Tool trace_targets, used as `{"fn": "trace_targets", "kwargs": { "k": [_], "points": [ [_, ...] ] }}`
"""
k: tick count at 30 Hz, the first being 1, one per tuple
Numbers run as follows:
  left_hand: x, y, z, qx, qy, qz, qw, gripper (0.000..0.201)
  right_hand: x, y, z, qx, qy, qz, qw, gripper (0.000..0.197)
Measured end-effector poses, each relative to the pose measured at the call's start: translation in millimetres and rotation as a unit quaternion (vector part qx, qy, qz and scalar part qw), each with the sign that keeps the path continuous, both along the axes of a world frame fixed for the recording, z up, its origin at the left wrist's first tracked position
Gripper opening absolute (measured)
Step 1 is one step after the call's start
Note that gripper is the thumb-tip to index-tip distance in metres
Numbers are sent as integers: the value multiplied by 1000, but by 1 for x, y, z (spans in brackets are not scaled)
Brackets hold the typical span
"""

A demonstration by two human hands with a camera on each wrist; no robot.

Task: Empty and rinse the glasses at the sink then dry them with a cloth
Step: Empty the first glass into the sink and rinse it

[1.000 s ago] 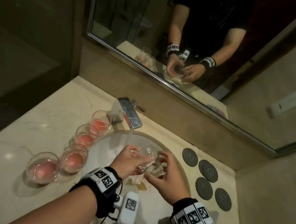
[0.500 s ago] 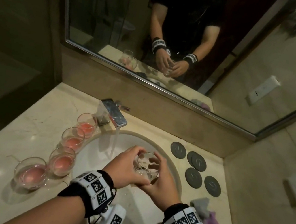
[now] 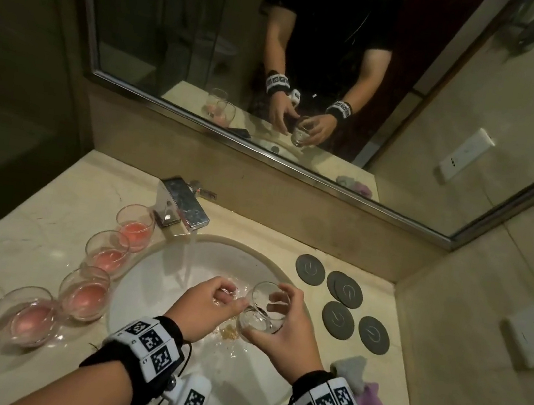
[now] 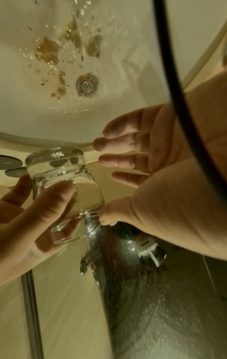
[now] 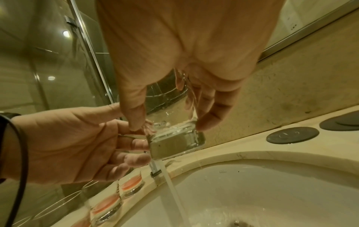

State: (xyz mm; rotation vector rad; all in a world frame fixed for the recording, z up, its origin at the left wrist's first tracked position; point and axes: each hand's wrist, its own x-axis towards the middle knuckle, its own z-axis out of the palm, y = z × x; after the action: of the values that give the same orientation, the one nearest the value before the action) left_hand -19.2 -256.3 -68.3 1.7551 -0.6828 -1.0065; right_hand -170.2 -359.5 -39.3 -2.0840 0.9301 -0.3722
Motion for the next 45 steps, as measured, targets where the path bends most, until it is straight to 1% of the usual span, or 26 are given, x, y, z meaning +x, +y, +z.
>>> {"fn": "trace_targets", "kwargs": {
  "k": [4, 6, 8, 10, 13, 16, 19, 20, 22, 24, 27, 32, 38, 42, 45],
  "points": [
    [-3, -3, 1, -7, 24, -6, 1000, 42, 3, -7, -1, 10, -4, 8, 1000, 82],
    [-4, -4, 2, -30, 55, -21, 998, 51, 7, -7, -2, 11, 3, 26, 1000, 82],
    [-5, -3, 2, -46, 77, -41, 995, 64, 12, -7, -5, 14, 9, 52, 998, 86],
    [-5, -1, 1, -44, 75, -46, 995, 76, 16, -6, -6, 3, 21, 83, 996, 91],
    [1, 3, -2, -40, 54, -21, 998, 88, 22, -5, -6, 8, 14, 108, 994, 98],
    [8, 5, -4, -32, 31, 0, 999, 91, 29, -7, -6, 3, 31, 130, 991, 100],
    [14, 6, -4, -32, 27, 7, 999, 96, 41, -12, -7, -17, 42, 148, 988, 95],
    [15, 8, -4, -34, 38, 14, 999, 96, 45, -13, -8, -18, 38, 146, 988, 93],
    [17, 11, -2, -35, 48, 32, 998, 87, 56, -19, -11, -21, 35, 134, 990, 92],
    [20, 17, -3, -19, 39, 53, 998, 75, 68, -27, -14, -26, 35, 120, 992, 92],
    [27, 28, -9, 14, 31, 85, 996, 64, 93, -44, -17, -38, 31, 94, 994, 90],
    [36, 41, -19, 61, 18, 118, 991, 54, 142, -74, -24, -21, 23, 70, 997, 91],
    [47, 42, -26, 91, 10, 130, 987, 50, 188, -100, -48, -37, 36, 61, 997, 89],
    [55, 42, -28, 97, 7, 147, 984, 50, 204, -111, -62, -38, 68, 59, 995, 88],
    [59, 43, -27, 106, 2, 155, 982, 49, 214, -115, -67, -33, 78, 50, 995, 88]
  ]
}}
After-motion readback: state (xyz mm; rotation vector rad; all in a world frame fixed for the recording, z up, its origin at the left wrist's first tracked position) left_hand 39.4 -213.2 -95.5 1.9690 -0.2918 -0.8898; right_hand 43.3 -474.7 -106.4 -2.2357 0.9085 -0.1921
